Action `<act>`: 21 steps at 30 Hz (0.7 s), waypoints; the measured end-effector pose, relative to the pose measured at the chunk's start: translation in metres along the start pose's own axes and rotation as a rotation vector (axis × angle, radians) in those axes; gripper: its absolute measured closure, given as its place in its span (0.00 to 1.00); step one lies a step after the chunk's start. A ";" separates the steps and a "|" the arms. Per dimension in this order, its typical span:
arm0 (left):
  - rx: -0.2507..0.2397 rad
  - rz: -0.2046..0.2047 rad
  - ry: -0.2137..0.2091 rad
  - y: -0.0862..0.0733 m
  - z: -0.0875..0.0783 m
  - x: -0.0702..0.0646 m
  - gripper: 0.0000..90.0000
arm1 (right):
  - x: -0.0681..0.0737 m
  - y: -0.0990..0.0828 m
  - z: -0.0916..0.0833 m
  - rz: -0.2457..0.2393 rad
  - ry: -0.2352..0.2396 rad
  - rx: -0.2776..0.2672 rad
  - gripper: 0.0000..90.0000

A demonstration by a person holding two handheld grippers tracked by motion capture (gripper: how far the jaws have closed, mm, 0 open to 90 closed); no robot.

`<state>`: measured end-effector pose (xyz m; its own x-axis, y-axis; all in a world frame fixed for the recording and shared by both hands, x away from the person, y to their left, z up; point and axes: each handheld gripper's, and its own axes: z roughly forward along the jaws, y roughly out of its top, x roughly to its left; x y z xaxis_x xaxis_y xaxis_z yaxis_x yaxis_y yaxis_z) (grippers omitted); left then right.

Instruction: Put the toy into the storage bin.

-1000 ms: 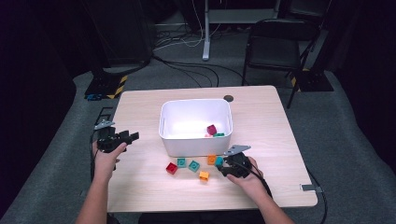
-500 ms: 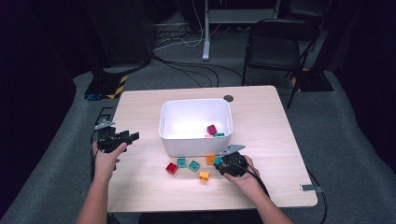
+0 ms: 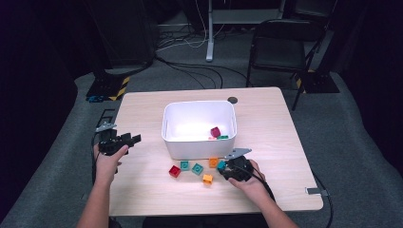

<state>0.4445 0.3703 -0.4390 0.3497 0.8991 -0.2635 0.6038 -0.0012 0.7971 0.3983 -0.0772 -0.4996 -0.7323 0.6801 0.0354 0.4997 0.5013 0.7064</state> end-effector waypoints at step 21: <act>-0.001 0.002 -0.002 0.000 -0.002 -0.001 0.46 | -0.004 0.006 -0.033 0.050 0.038 -0.034 0.65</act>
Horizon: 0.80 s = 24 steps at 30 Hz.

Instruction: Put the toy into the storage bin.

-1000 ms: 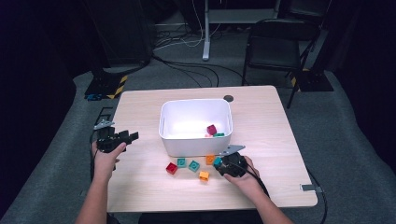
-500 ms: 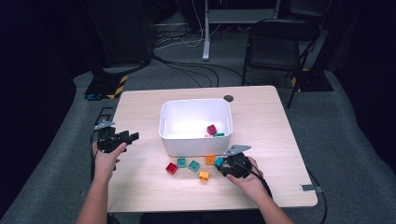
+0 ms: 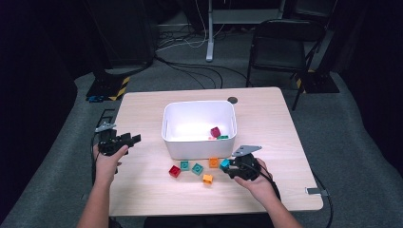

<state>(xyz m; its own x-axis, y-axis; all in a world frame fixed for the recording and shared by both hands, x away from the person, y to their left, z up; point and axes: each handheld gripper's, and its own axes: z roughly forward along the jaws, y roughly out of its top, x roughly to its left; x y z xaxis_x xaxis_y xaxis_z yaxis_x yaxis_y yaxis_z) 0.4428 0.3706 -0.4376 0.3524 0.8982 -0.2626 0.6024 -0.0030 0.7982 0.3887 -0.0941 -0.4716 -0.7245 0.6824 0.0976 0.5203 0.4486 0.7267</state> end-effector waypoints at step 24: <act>-0.006 -0.005 -0.006 0.000 -0.001 0.000 0.46 | -0.005 0.032 -0.047 -0.006 0.029 -0.037 0.65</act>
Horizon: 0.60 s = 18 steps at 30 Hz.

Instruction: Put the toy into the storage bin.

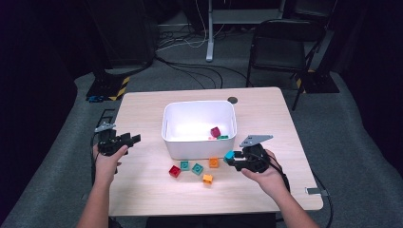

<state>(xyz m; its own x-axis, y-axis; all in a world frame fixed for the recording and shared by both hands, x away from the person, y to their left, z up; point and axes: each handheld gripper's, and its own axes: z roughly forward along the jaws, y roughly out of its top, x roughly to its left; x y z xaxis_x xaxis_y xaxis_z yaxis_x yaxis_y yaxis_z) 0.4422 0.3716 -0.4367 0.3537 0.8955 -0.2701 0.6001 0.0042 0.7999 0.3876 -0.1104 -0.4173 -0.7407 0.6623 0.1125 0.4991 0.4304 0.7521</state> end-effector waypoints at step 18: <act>-0.016 0.002 -0.002 0.002 -0.005 -0.001 0.46 | 0.006 0.029 -0.030 -0.045 0.005 -0.026 0.65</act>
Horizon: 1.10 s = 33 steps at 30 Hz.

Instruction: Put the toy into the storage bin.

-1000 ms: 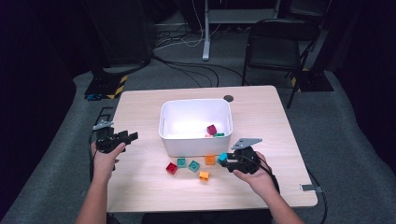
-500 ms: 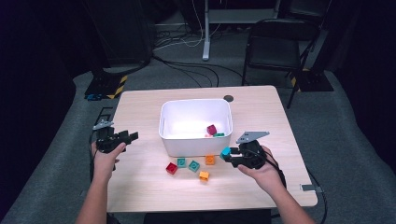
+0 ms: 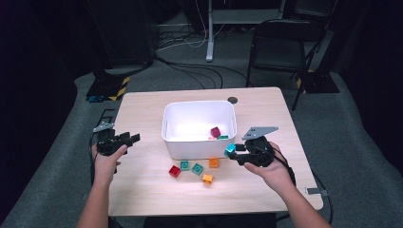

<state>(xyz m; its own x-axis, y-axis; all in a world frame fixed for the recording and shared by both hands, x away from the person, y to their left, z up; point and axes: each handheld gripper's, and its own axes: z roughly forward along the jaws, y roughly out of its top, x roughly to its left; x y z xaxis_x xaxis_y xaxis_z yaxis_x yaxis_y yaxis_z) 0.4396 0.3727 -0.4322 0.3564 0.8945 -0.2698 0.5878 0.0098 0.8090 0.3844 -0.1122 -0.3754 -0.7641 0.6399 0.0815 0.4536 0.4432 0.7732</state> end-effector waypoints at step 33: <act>0.003 -0.006 0.001 -0.001 0.001 0.002 0.46 | -0.015 0.069 0.013 -0.030 -0.013 -0.021 0.65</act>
<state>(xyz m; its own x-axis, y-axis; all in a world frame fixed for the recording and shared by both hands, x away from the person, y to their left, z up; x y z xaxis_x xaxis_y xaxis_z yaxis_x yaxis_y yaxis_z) 0.4410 0.3737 -0.4338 0.3525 0.8948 -0.2742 0.5922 0.0136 0.8057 0.4330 -0.0833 -0.3317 -0.7713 0.6345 0.0497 0.4204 0.4493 0.7883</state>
